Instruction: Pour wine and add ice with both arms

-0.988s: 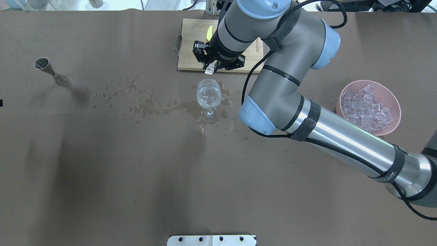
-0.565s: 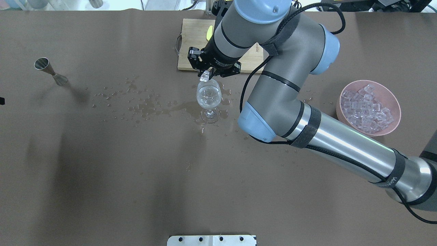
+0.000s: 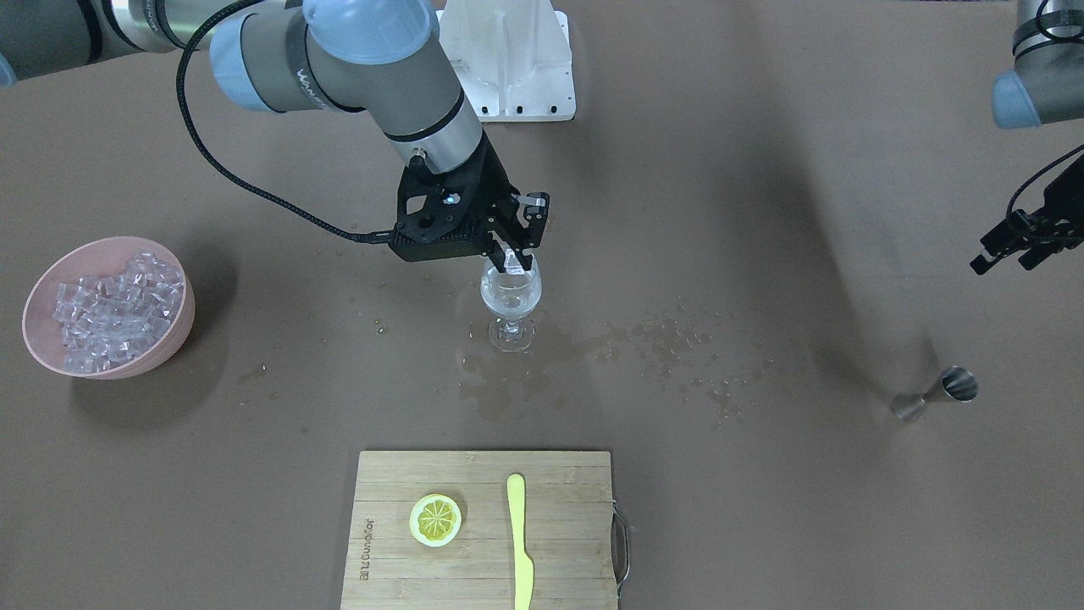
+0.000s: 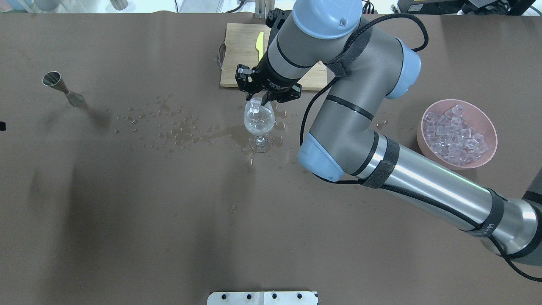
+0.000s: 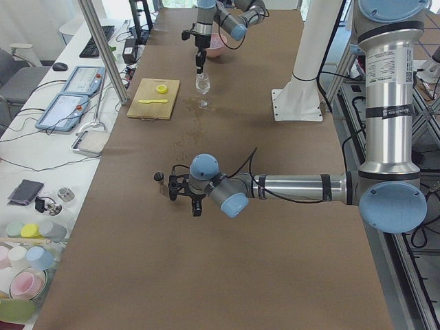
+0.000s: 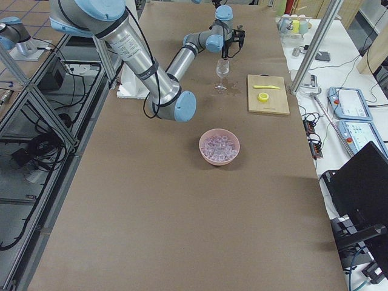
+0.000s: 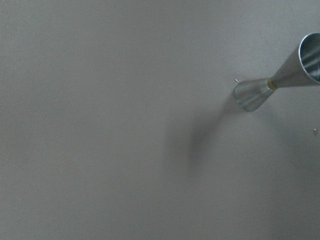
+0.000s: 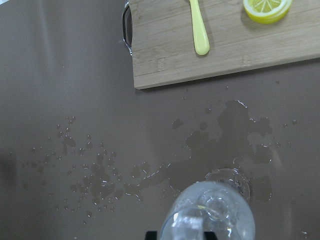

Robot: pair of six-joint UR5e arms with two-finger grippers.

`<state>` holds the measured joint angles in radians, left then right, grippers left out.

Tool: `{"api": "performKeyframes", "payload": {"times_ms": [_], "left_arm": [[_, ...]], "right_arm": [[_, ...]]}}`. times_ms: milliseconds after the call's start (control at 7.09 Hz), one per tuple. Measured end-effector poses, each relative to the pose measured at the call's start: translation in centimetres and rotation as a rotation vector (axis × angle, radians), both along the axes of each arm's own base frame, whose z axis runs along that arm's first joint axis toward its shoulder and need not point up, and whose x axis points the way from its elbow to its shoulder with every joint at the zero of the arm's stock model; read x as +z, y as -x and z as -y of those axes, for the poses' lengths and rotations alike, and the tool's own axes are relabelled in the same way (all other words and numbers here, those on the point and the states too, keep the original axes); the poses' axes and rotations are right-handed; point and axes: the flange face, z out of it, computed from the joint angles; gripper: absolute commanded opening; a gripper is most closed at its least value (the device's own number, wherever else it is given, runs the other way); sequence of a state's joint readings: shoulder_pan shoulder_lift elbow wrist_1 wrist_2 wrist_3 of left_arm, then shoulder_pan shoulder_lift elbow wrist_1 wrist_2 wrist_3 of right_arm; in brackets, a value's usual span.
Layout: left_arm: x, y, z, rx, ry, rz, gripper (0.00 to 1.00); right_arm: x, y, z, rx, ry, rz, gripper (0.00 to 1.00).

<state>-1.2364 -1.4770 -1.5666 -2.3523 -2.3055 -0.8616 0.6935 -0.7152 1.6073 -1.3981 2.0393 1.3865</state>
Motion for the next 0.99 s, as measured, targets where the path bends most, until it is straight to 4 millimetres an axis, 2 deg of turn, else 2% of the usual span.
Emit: {"api": "performKeyframes", "payload": {"times_ms": [282,423,565,706,847,988], "left_arm": [[0.0,0.0,0.0,0.000,0.000,0.000,0.99],[-0.1,0.0,0.1,0.000,-0.001,0.001,0.99],[-0.3,-0.2,0.4,0.001,-0.007,0.003,0.99],[-0.5,-0.4,0.9,0.002,-0.014,0.004,0.99],[-0.6,-0.7,1.4,0.004,-0.016,0.004,0.99],[-0.5,-0.9,1.9,0.005,-0.014,0.004,0.99]], "right_arm": [[0.4,-0.5,0.2,0.009,0.017,-0.001,1.00],[1.7,-2.6,0.9,0.014,0.025,-0.002,1.00],[5.1,-6.8,2.3,0.002,0.025,-0.012,1.00],[9.9,-12.6,4.1,-0.028,-0.002,-0.032,1.00],[15.6,-18.8,5.8,-0.067,-0.049,-0.065,1.00],[22.6,-25.1,7.2,-0.111,-0.111,-0.118,1.00]]}}
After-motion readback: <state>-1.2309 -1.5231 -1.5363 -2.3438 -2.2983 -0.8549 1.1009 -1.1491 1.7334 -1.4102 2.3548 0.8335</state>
